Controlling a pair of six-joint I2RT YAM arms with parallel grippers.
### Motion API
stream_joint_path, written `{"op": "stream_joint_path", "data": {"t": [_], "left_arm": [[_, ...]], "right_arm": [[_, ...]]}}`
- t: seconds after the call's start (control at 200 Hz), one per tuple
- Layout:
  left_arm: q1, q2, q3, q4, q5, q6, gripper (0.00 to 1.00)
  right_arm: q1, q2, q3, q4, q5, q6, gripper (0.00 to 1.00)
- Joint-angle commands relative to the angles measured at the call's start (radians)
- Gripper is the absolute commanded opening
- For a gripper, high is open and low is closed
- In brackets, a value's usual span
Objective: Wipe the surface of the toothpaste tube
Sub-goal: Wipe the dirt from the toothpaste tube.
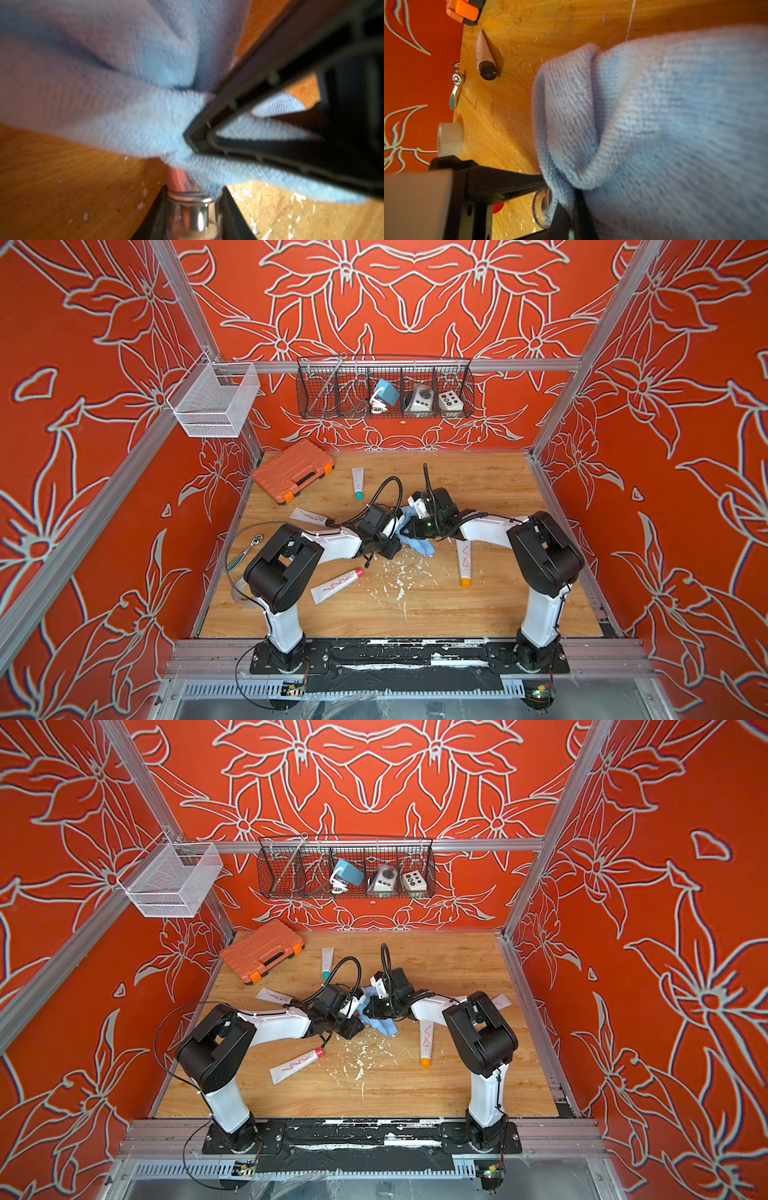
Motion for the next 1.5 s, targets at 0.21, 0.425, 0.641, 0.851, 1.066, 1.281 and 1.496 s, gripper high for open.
{"op": "stream_joint_path", "data": {"t": [0.21,0.425,0.641,0.851,1.066,1.281,1.496], "left_arm": [[0.003,-0.015,0.006,0.010,0.024,0.013,0.12],[0.003,-0.019,0.003,0.009,0.023,0.015,0.11],[0.003,-0.014,0.005,0.007,0.019,0.015,0.12],[0.004,-0.004,0.012,0.001,0.014,0.012,0.12],[0.004,0.005,0.018,-0.003,0.014,0.009,0.12],[0.009,0.015,0.031,-0.017,0.015,-0.002,0.11],[0.011,0.015,0.032,-0.017,0.013,-0.002,0.11]], "right_arm": [[-0.075,0.107,0.036,-0.170,0.183,-0.044,0.00],[-0.120,0.135,0.092,-0.218,0.223,-0.065,0.00],[-0.134,0.139,0.119,-0.214,0.196,-0.085,0.00],[-0.112,0.127,0.071,-0.150,0.138,-0.065,0.00],[-0.075,0.097,0.015,-0.119,0.113,-0.037,0.00],[-0.012,0.051,-0.078,-0.044,0.090,0.034,0.00],[0.043,-0.010,-0.153,0.025,0.069,0.090,0.00]]}}
